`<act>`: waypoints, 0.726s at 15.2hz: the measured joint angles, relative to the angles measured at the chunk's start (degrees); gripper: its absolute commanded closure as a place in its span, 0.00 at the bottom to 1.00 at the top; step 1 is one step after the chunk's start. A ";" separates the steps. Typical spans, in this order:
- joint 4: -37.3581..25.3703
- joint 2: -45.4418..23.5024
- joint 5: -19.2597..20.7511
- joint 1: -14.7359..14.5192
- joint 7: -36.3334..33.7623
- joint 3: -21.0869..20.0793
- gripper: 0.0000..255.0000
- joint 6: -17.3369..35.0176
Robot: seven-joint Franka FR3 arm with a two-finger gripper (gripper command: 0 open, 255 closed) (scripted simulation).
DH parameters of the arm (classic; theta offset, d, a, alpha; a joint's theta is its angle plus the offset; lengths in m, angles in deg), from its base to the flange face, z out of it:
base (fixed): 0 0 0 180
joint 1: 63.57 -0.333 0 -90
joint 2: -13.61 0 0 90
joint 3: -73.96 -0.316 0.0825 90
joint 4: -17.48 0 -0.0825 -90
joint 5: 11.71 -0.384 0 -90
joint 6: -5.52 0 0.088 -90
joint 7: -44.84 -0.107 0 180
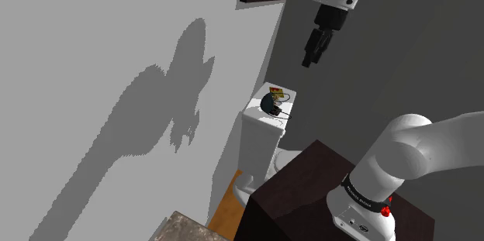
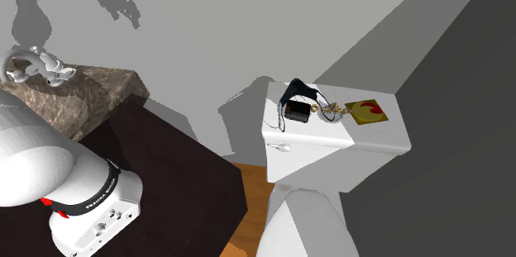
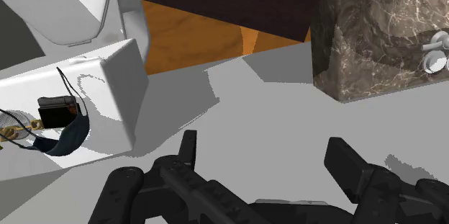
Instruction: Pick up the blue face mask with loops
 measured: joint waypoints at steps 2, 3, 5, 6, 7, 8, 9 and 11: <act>0.63 -0.22 0.21 0.09 0.47 0.24 0.00 0.86; 1.77 -0.19 0.56 0.23 1.25 0.68 0.00 2.00; 3.75 -1.06 1.67 0.77 3.51 2.11 0.00 4.91; 4.67 -1.67 2.20 1.02 4.60 2.79 0.00 6.50; 6.14 -2.06 2.57 1.18 5.50 3.25 0.00 8.45; 7.74 -2.50 2.95 1.37 6.44 3.76 0.00 10.56; 8.46 -3.53 3.45 1.66 7.57 4.49 0.00 12.42; 10.36 -5.28 4.48 2.30 9.94 6.04 0.00 16.24</act>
